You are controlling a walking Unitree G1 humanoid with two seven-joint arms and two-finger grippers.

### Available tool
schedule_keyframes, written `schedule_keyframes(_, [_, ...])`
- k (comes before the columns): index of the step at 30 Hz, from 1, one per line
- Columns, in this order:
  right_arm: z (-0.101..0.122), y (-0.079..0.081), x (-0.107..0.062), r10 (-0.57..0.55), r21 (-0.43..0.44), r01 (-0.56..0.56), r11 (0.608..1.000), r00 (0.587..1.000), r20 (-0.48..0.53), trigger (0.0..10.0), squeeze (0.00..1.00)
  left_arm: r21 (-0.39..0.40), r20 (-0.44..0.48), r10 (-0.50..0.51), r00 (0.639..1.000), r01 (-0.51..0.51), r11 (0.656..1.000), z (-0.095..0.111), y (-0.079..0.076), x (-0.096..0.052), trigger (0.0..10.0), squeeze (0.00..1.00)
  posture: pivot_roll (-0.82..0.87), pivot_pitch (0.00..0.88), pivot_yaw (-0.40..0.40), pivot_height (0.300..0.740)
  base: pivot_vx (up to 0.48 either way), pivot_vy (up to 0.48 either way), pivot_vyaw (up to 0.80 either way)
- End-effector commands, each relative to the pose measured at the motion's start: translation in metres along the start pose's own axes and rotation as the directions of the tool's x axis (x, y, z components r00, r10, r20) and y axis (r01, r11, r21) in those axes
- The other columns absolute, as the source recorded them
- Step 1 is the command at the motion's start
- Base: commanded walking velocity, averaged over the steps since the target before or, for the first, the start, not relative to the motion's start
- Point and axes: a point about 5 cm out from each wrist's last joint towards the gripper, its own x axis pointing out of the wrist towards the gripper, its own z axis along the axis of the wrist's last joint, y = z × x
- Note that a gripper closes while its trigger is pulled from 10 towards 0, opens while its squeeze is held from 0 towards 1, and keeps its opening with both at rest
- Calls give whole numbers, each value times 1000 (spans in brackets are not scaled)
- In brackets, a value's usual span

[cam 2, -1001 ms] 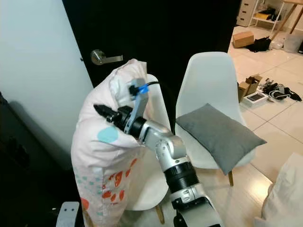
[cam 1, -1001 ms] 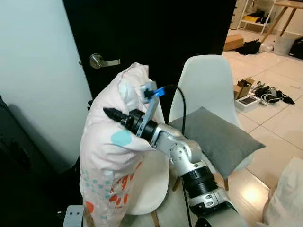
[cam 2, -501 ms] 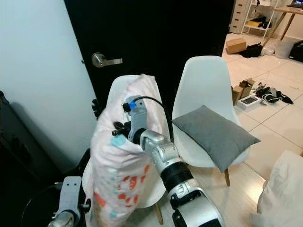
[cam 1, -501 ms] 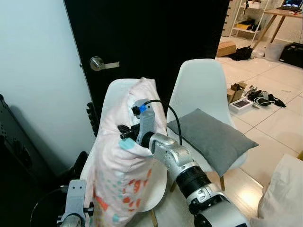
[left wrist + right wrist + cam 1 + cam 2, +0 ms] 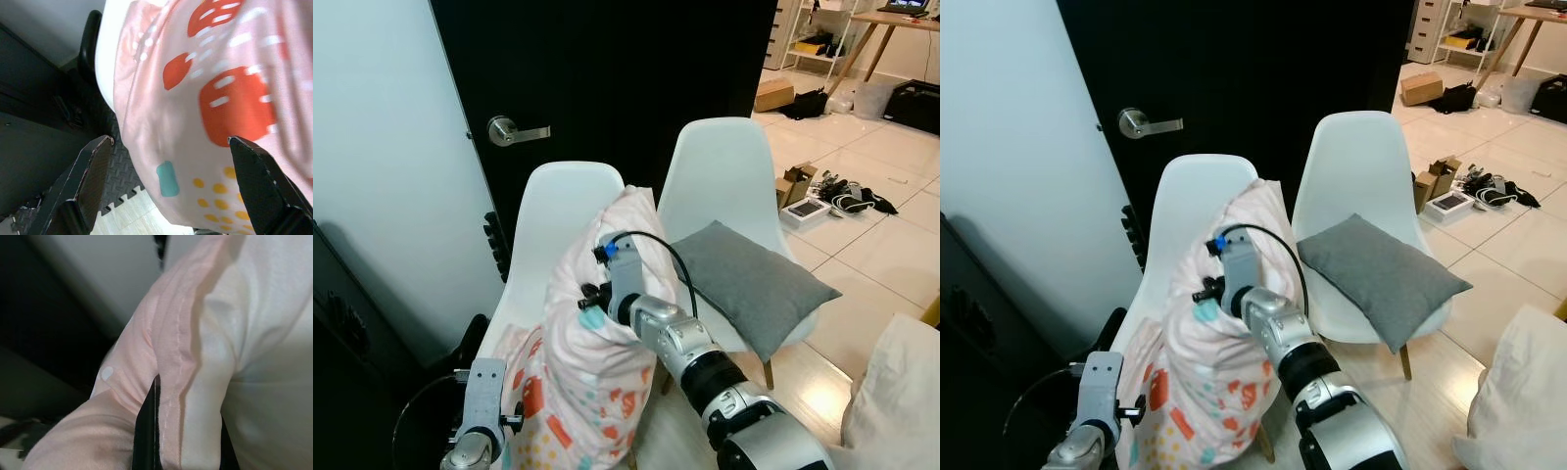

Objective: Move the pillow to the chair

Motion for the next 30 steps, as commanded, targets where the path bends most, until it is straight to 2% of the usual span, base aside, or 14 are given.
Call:
schedule_keyframes(1, [-17,-5,0,-41,7,42,999,997,-60,10000,0,-6,-35,7,999,-7,1000,-10,5,-3,10000,0,-10,50,43,740,0,0,0])
schedule_keyframes(6, [-18,-18,-4,-87,50,89,995,995,-52,10000,0,-26,-106,41,994,-44,999,-30,17,-11,10000,0,-16,54,45,740,0,0,0])
schedule_keyframes(11, [-8,-20,-3,-61,73,60,995,998,6,10000,0,-81,-155,59,986,-72,994,-44,24,-18,10000,0,-21,56,43,740,0,0,0])
schedule_keyframes(13, [-6,-19,-3,-49,78,48,996,999,22,10000,0,-86,-156,60,986,-74,994,-45,24,-18,10000,0,-20,56,42,740,0,0,0])
schedule_keyframes(16, [6,-11,-1,30,170,-45,984,995,91,10000,0,-89,-147,60,987,-73,993,-43,24,-18,10000,0,-16,56,40,730,0,0,0])
schedule_keyframes(19, [12,-8,-1,56,197,-80,977,990,127,10000,0,-89,-136,61,989,-73,993,-40,25,-16,10000,0,-16,57,41,720,0,0,0])
schedule_keyframes(22, [13,-8,-1,59,199,-85,976,989,133,10000,0,-90,-131,61,990,-73,993,-38,25,-16,10000,0,-16,57,41,715,0,0,0])
schedule_keyframes(30, [3,-9,-1,53,139,-64,988,995,83,10000,0,-123,-86,44,995,-55,991,-30,23,-13,10000,0,-19,57,42,675,0,0,0])
